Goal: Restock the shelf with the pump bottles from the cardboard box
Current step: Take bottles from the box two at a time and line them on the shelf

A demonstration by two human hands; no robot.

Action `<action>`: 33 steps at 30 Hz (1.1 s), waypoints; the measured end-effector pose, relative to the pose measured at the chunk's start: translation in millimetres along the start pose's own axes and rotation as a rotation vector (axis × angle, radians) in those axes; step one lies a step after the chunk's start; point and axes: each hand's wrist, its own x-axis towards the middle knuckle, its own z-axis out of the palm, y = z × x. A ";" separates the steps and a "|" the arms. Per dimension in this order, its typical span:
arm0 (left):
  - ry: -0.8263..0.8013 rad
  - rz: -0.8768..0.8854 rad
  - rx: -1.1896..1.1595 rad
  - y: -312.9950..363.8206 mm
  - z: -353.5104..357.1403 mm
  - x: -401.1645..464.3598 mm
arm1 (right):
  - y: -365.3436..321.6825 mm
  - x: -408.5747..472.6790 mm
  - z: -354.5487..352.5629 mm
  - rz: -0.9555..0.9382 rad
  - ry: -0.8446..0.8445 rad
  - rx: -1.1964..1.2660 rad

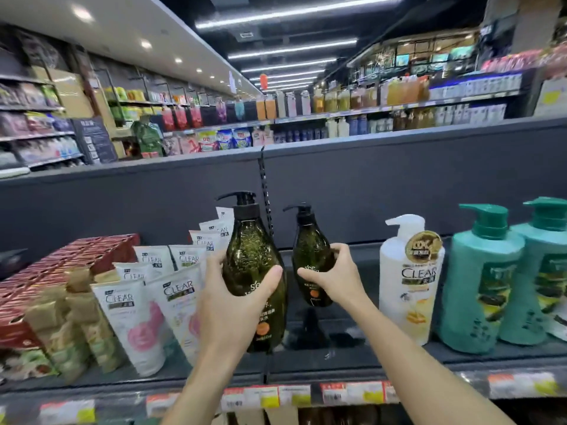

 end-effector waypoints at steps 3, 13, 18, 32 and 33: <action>0.007 -0.009 -0.003 -4.8 5.4 10.1 | 15.0 18.5 15.3 0.028 -0.032 0.025; 0.031 0.018 0.038 -32.2 24.7 47.0 | 39.1 -29.1 9.9 0.057 -0.051 -0.420; 0.030 0.035 0.119 -50.3 40.4 60.8 | 49.6 -76.9 -12.6 -0.030 -0.204 -0.867; -0.061 0.047 0.244 -88.1 60.9 92.7 | 56.9 -80.9 -12.2 -0.087 -0.159 -0.909; -0.074 0.061 0.259 -90.1 62.1 93.3 | 57.8 -80.3 -12.0 -0.096 -0.155 -0.912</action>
